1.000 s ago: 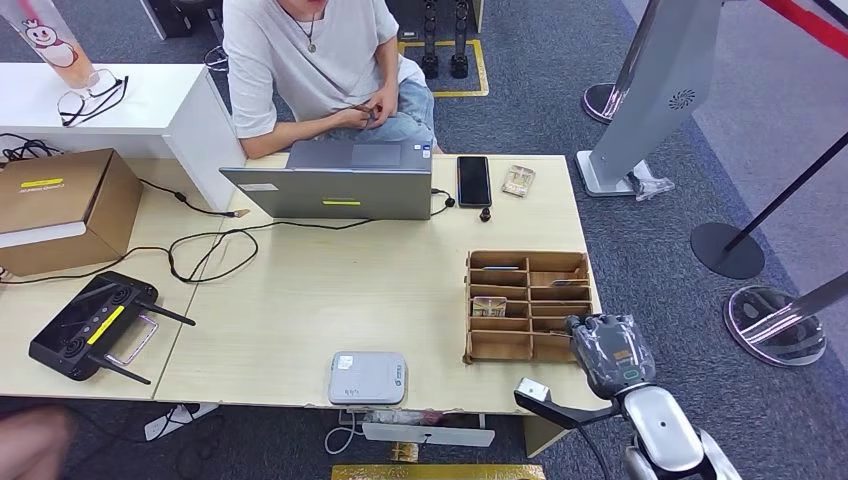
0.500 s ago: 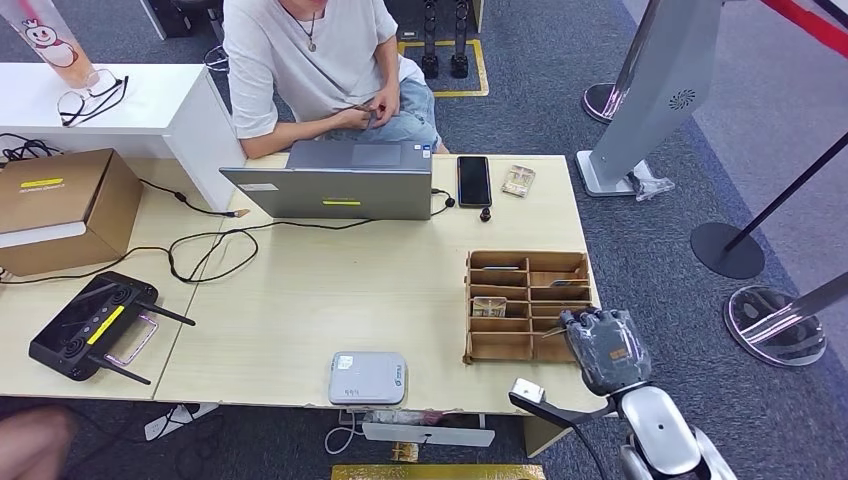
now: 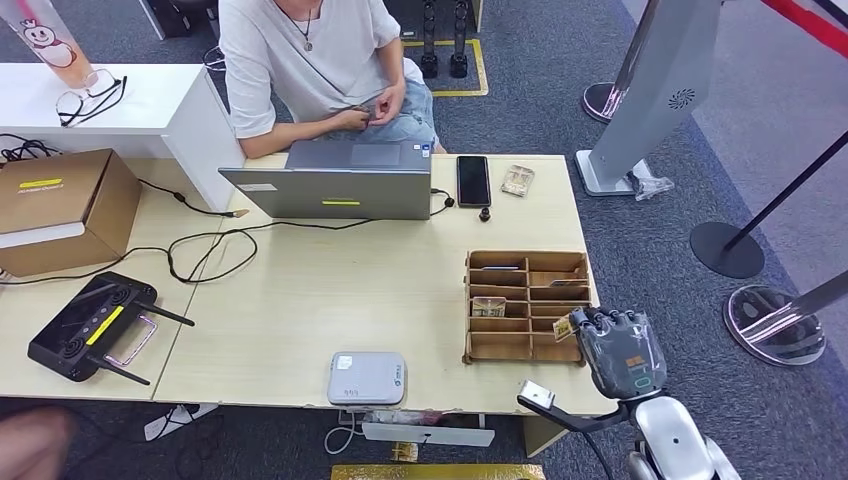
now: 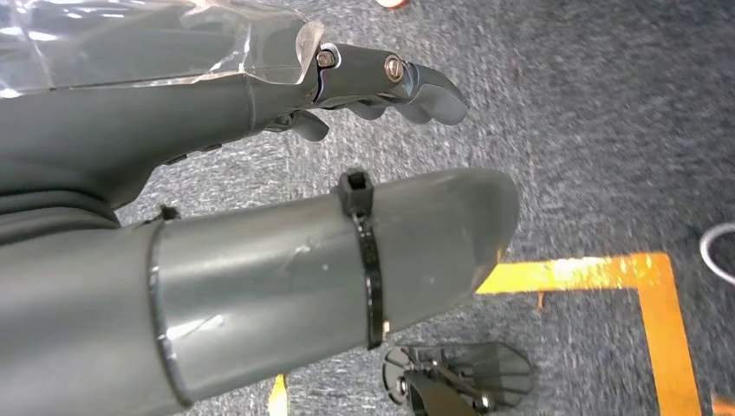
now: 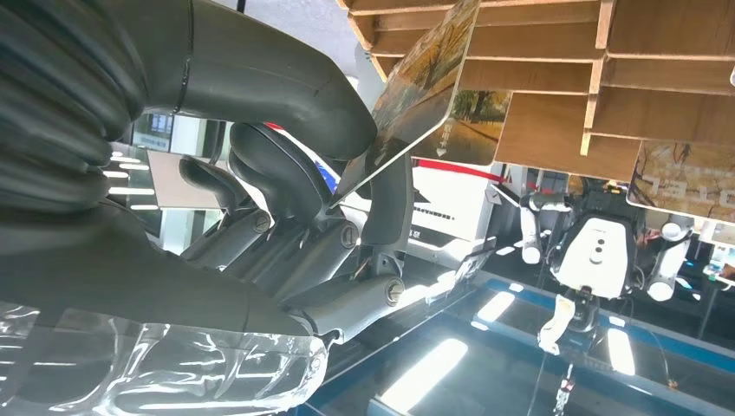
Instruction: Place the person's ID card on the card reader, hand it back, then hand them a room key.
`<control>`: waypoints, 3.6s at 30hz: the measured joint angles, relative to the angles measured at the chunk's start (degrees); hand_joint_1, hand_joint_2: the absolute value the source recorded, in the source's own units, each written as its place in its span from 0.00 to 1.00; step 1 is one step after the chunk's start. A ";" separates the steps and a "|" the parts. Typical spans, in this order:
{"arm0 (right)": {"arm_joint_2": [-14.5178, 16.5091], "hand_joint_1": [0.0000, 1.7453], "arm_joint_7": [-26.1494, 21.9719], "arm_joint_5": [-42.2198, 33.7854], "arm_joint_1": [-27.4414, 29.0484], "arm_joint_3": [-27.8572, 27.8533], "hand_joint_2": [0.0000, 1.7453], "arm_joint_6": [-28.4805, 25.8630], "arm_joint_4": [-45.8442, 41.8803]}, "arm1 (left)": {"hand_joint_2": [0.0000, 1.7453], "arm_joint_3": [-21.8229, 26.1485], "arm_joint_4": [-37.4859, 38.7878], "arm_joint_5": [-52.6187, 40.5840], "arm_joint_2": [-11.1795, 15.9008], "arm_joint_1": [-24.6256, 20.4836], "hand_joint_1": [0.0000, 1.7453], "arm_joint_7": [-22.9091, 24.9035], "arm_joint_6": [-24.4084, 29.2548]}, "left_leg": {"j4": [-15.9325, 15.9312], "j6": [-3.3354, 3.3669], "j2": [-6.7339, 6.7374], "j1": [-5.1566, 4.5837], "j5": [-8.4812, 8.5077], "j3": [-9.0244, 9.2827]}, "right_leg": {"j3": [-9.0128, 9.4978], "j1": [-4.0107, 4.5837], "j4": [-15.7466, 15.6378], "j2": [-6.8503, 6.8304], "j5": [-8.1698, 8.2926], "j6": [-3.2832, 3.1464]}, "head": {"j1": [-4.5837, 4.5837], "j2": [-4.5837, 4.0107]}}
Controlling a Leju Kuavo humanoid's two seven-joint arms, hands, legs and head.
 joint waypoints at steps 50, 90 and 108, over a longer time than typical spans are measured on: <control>3.03 1.00 -5.96 -4.68 -1.53 -0.52 1.00 -7.39 -6.82 | 0.00 0.04 0.00 0.60 0.39 -0.30 0.00 -0.16 1.28 | 0.00 0.00 0.00 0.00 0.01 0.00 | 0.03 0.00 0.00 -0.01 0.00 0.00 | 0.00 0.00; 8.52 1.00 -7.69 -10.68 -16.61 5.42 1.00 -8.44 2.40 | 0.00 0.02 0.00 -1.61 -1.26 -1.17 0.00 1.89 2.40 | 0.00 -0.01 0.00 0.00 0.03 0.01 | 0.04 0.00 0.01 0.00 0.02 -0.01 | 0.00 0.00; 12.86 1.00 -8.67 -13.25 -27.43 9.61 1.00 -8.56 15.05 | 0.00 0.00 0.00 -2.20 -1.63 -1.71 0.00 2.80 2.66 | 0.00 -0.02 0.00 0.00 0.05 0.01 | 0.04 0.00 0.02 0.00 0.03 -0.02 | 0.02 0.00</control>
